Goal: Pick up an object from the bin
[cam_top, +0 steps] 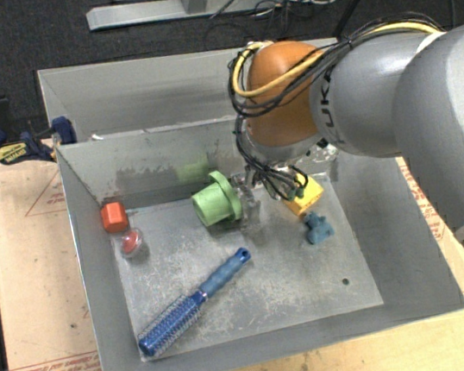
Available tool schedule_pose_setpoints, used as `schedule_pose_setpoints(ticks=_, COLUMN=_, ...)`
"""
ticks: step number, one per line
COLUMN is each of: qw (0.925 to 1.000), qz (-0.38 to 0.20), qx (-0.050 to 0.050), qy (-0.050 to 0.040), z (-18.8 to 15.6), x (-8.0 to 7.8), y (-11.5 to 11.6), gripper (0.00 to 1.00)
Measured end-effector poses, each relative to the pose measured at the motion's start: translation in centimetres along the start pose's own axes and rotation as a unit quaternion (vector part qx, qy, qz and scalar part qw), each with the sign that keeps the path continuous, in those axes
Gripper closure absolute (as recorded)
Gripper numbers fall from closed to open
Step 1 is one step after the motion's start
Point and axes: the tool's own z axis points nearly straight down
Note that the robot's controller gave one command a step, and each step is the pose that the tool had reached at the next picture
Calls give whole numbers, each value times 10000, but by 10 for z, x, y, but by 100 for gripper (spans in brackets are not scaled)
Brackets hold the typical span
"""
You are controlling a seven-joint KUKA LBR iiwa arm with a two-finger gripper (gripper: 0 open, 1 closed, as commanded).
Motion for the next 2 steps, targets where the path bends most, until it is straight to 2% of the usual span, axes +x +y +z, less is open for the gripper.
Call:
schedule_pose_setpoints(ticks=1, qw=9999, qz=138, qx=-3, qy=28, z=-15, x=12, y=0, gripper=100)
schedule_pose_setpoints(ticks=2, qw=9999, qz=138, qx=0, qy=25, z=-14, x=11, y=0, gripper=100)
